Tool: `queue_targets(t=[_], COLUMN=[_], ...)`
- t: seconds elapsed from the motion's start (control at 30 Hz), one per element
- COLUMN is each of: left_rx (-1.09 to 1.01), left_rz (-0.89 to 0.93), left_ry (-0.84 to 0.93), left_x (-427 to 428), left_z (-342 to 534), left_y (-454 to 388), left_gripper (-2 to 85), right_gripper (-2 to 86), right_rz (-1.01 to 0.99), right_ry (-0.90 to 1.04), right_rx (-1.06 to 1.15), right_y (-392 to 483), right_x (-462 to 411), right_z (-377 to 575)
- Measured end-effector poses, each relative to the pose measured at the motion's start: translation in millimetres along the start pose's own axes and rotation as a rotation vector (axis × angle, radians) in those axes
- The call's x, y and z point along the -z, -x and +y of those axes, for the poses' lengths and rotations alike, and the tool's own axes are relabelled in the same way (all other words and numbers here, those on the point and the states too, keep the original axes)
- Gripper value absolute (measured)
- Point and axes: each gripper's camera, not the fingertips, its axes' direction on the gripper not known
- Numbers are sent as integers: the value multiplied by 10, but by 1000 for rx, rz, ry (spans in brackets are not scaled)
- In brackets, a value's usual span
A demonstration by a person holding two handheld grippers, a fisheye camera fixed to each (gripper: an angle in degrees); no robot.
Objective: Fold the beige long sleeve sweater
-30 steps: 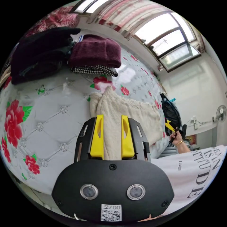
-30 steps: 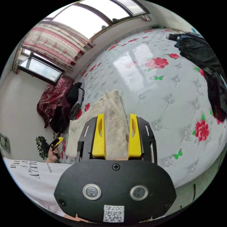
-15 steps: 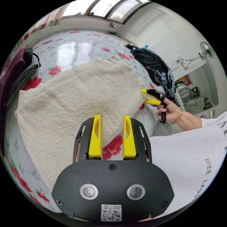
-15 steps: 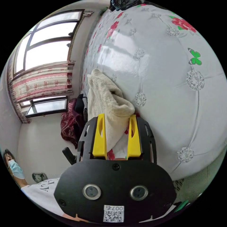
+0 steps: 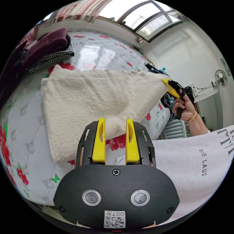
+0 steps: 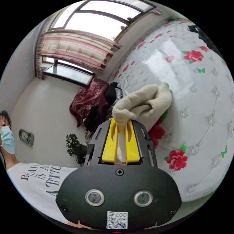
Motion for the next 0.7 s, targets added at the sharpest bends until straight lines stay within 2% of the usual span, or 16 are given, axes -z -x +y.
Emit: queue_targets(t=[0.07, 0.17, 0.27, 0.4, 0.47, 0.53, 0.63, 0.7], left_rx=[66, 190, 333, 496, 522, 532, 523, 515], left_rz=[11, 38, 58, 62, 61, 81, 112, 137], left_ry=[-54, -146, -252, -321, -315, -308, -299, -284], left_x=[251, 652, 993, 1260, 1315, 1377, 1426, 1464], left_z=[166, 460, 799, 1205, 1280, 1302, 1249, 1172], left_y=[175, 494, 852, 1282, 1382, 1488, 1628, 1730], left_gripper=[119, 120, 119, 116, 116, 118, 121, 126], right_gripper=[69, 70, 74, 81, 87, 91, 96, 100], right_rz=[52, 75, 30, 46, 39, -45, -141, -249], right_ry=[190, 420, 603, 790, 981, 901, 909, 840], right_rx=[325, 693, 863, 794, 671, 619, 561, 498], right_y=[772, 1593, 1958, 1730, 1363, 1275, 1270, 1242], right_x=[-431, -1120, -1833, -2725, -3186, -3113, -2963, -2728], right_z=[-204, -38, 372, 744, 923, 860, 651, 441])
